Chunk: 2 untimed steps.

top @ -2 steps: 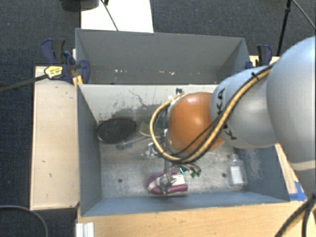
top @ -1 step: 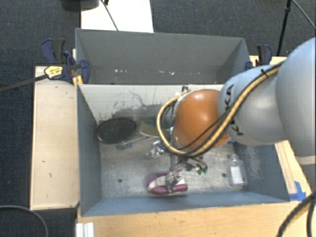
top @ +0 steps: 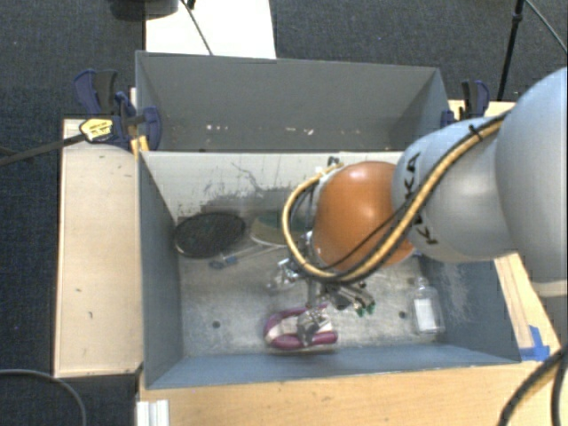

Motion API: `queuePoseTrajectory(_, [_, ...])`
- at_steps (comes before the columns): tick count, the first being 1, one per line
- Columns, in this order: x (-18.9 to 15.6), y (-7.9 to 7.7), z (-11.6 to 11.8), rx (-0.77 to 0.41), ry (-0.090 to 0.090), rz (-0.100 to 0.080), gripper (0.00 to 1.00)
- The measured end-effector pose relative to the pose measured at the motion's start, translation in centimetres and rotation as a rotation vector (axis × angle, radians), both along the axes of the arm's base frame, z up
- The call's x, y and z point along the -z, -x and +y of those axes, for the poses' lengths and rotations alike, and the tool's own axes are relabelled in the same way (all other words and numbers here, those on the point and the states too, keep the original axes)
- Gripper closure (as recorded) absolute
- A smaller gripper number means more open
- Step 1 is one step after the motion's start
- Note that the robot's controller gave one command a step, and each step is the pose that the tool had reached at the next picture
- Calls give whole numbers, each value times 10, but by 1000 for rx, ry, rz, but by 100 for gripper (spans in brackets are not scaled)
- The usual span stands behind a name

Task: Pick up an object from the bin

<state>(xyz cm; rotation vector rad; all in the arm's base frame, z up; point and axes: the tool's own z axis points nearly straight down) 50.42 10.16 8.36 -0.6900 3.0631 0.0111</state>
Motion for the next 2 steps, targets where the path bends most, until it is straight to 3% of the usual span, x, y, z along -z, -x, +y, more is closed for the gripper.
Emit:
queuePoseTrajectory(1, [0, -3, 1, 2, -5, -16, 0])
queuePoseTrajectory(2, [-2, 10, 2, -327, -3, -32, 0])
